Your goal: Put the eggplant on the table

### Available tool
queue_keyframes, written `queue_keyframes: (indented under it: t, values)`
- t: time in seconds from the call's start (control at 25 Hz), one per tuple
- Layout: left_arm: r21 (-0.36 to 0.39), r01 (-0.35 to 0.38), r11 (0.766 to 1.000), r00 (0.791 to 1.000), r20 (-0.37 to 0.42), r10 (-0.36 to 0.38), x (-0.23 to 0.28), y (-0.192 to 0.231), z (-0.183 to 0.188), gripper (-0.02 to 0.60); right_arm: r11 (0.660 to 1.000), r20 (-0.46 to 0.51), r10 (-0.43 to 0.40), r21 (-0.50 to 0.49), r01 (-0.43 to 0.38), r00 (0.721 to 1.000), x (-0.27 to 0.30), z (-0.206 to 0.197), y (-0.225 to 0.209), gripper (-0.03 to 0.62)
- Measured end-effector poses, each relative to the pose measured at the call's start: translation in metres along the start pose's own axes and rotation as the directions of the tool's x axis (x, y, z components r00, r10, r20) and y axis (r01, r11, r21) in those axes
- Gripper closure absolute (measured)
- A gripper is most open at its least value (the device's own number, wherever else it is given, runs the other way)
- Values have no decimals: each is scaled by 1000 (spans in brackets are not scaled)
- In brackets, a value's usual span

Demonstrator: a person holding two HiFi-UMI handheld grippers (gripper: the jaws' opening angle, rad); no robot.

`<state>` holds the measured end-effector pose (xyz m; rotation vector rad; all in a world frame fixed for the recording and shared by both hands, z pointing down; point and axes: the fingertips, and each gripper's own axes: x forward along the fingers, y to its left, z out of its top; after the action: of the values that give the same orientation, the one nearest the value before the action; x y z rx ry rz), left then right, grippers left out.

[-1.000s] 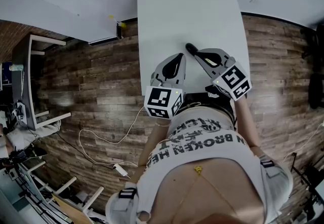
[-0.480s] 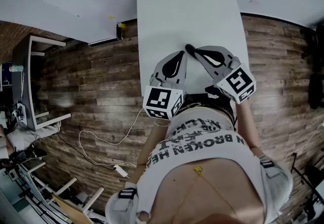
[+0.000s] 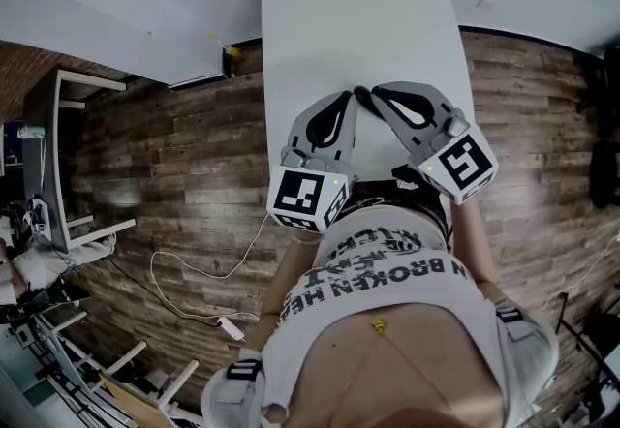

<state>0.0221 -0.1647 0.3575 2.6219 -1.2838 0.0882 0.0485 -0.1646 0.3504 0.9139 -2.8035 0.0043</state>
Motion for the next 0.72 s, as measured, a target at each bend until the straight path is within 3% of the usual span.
queue_keyframes:
  t: [0.32,0.72]
  values:
    - [13,11,1000,999,35,-12,0,-5,14,583,1000,66,-15,11,14,998,-3,16,-1,586]
    - [13,22,1000,999,44,-23,-1,-15,15,583,1000,79,-26,5,26,997,-9,20,-1,586]
